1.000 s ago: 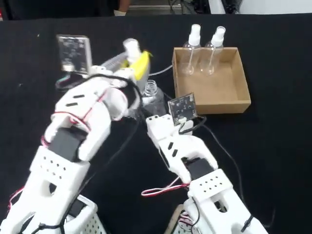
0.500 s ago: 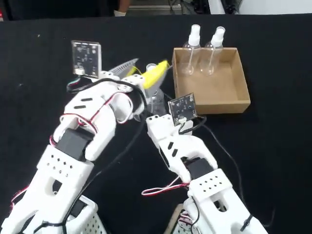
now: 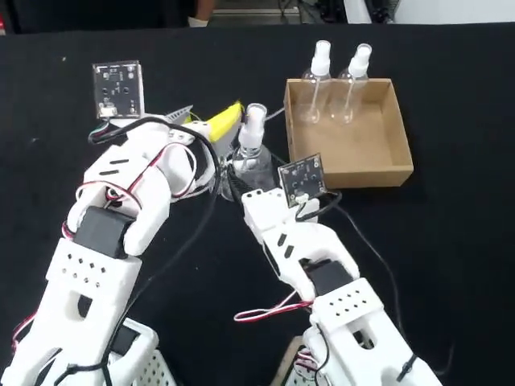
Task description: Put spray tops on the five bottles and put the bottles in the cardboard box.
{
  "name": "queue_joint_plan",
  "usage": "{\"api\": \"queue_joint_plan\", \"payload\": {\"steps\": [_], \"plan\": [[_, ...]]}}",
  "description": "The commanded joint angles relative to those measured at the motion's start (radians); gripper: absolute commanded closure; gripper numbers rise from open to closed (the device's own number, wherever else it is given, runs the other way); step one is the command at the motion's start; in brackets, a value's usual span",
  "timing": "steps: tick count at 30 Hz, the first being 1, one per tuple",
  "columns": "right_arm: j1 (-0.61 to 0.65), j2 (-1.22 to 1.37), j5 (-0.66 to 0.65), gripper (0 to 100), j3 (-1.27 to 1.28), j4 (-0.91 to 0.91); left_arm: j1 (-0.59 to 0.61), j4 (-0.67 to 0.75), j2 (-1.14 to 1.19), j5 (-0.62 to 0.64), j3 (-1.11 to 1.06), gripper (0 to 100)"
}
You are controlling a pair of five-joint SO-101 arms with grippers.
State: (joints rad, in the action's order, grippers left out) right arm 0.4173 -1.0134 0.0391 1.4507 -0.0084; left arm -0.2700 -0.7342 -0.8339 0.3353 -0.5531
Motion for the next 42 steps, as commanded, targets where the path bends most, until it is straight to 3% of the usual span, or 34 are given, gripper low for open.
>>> {"api": "queue_joint_plan", "payload": {"steps": [1,7,11,19,22,26,29,33,42], "plan": [[-0.015,-0.035,0.005,98.8,-0.010,-0.023,0.004,0.005,-0.014,0.003,0.067,76],[-0.018,-0.035,0.005,98.8,-0.007,-0.021,0.125,-0.106,-0.086,-0.077,0.107,76],[-0.018,-0.035,0.005,98.8,-0.021,0.052,0.248,-0.087,-0.118,-0.176,-0.077,76],[-0.144,-0.035,0.005,98.7,-0.142,0.305,0.432,0.295,-0.127,-0.236,-0.667,76],[-0.265,-0.035,0.005,98.7,-0.231,0.393,0.444,0.462,-0.127,-0.236,-0.809,76],[-0.517,-0.035,-0.080,98.7,-0.311,0.465,0.406,0.565,-0.126,-0.242,-0.915,76],[-0.772,-0.035,-0.152,98.7,-0.318,0.416,0.392,0.591,-0.126,-0.236,-0.928,76],[-1.040,-0.012,-0.196,98.7,-0.269,0.213,0.366,0.597,-0.123,-0.239,-0.934,76],[-1.180,0.285,-0.282,98.7,-0.206,-0.221,0.371,0.594,-0.117,-0.244,-0.934,76]]}}
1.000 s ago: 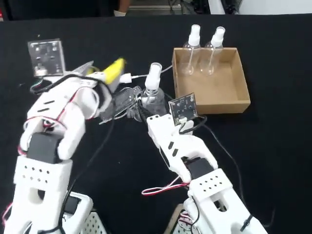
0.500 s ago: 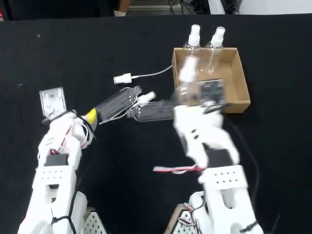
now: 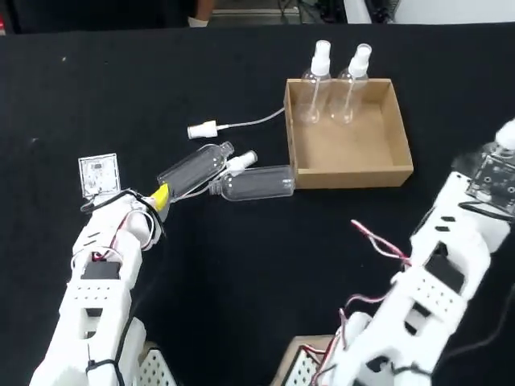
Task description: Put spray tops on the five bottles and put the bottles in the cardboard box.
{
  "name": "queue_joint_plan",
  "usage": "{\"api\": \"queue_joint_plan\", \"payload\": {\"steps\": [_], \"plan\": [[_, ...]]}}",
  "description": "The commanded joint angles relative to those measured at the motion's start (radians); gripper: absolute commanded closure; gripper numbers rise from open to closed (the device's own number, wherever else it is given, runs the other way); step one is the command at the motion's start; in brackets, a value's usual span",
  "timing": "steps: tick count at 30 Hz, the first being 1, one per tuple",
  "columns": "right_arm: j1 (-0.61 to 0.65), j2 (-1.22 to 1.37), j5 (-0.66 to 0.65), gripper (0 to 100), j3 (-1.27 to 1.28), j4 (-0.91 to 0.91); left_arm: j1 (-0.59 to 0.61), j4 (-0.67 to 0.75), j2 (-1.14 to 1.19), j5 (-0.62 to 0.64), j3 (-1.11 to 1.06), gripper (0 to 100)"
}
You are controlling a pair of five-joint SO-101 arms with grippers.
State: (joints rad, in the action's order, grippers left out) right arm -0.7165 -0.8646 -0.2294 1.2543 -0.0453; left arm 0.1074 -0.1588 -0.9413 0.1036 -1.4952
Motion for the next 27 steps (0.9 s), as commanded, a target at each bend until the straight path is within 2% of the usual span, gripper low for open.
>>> {"api": "queue_joint_plan", "payload": {"steps": [1,5,9,12,19,27], "plan": [[-0.048,0.183,-0.014,98.8,-0.010,-0.236,-0.007,0.018,-0.009,-0.012,0.005,76],[-0.063,0.398,-0.003,98.8,-0.010,-0.465,-0.007,0.023,-0.018,-0.012,-0.010,76],[-0.098,0.631,0.101,98.8,-0.024,-0.750,-0.005,0.023,-0.018,-0.012,-0.012,76],[-0.118,0.816,0.127,98.8,-0.094,-0.901,-0.005,0.023,-0.018,-0.014,-0.013,76],[-0.161,1.158,0.135,98.8,-0.311,-0.997,-0.005,0.023,-0.018,-0.014,-0.012,76],[-0.166,1.319,0.135,98.7,-0.357,-1.152,-0.005,0.023,-0.018,-0.014,-0.010,76]]}}
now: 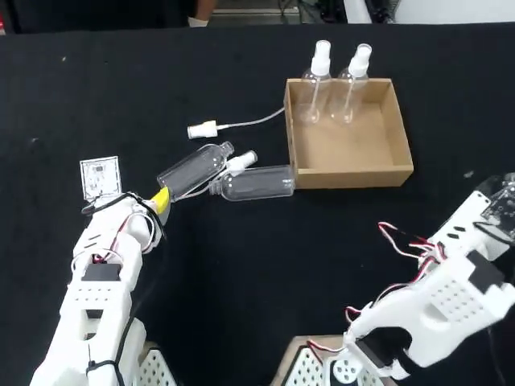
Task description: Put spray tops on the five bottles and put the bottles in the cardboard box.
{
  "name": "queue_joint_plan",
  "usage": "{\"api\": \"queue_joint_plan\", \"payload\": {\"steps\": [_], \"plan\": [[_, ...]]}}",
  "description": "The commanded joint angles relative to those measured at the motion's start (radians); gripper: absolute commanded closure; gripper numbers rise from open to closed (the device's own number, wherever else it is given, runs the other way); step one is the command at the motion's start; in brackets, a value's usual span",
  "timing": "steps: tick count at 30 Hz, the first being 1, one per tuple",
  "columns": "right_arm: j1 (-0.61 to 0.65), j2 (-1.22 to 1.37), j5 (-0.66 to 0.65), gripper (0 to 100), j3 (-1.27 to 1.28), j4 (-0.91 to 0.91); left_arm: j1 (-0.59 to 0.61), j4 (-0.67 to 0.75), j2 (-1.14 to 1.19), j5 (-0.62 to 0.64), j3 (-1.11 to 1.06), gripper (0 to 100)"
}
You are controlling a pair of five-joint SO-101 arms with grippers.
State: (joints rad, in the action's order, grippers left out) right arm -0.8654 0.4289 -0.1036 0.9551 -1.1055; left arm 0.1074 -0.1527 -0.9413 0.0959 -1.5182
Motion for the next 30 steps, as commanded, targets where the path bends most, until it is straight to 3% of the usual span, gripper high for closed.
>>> {"api": "queue_joint_plan", "payload": {"steps": [1,10,16,26,30], "plan": [[-0.017,0.038,0.009,98.7,-0.058,-0.106,-0.005,0.017,-0.018,-0.006,0.013,76],[-0.011,0.102,0.002,98.2,-0.054,-0.114,-0.005,0.017,-0.018,-0.006,0.013,76],[-0.008,0.104,0.008,82.6,-0.010,-0.123,-0.005,0.017,-0.018,-0.006,0.013,76],[0.009,0.104,-0.002,79.3,0.074,-0.302,-0.005,0.017,-0.018,-0.006,0.013,76],[0.029,0.104,-0.002,68.0,0.099,-0.318,-0.005,0.017,-0.018,-0.006,0.013,76]]}}
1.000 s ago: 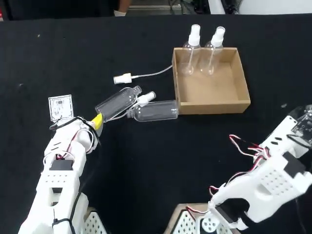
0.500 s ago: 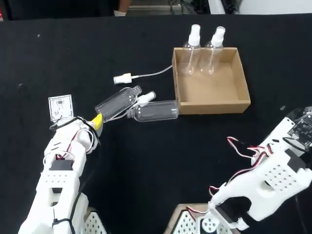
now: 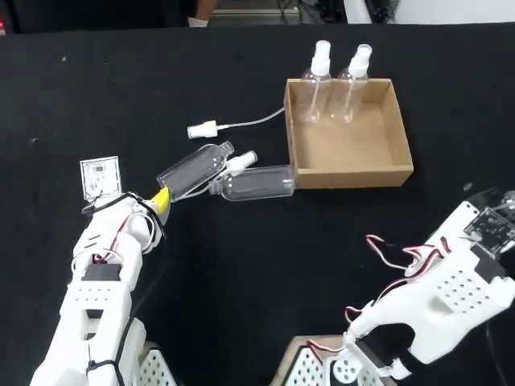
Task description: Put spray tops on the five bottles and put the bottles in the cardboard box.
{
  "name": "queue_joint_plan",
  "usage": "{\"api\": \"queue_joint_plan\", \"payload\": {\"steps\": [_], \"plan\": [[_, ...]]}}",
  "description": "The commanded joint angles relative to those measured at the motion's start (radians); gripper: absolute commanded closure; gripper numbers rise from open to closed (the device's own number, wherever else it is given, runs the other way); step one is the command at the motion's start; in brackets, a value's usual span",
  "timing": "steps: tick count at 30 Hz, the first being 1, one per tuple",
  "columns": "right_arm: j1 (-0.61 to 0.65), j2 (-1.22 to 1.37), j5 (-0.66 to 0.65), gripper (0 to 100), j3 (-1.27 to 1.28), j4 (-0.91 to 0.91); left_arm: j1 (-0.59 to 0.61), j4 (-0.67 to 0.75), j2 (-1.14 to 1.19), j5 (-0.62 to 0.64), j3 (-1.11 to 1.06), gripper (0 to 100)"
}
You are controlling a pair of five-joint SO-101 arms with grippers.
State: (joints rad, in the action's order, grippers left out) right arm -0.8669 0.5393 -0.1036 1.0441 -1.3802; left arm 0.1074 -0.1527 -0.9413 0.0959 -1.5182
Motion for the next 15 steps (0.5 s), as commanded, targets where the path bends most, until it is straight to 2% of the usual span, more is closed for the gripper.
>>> {"api": "queue_joint_plan", "payload": {"steps": [1,9,15], "plan": [[0.035,-0.007,-0.002,65.8,0.010,-0.043,-0.005,0.017,-0.018,-0.006,0.013,76],[0.032,-0.016,-0.002,67.7,0.013,-0.049,-0.005,0.017,-0.018,-0.006,0.013,76],[0.034,-0.160,0.000,67.6,0.102,-0.041,-0.005,0.017,-0.018,-0.006,0.013,76]]}}
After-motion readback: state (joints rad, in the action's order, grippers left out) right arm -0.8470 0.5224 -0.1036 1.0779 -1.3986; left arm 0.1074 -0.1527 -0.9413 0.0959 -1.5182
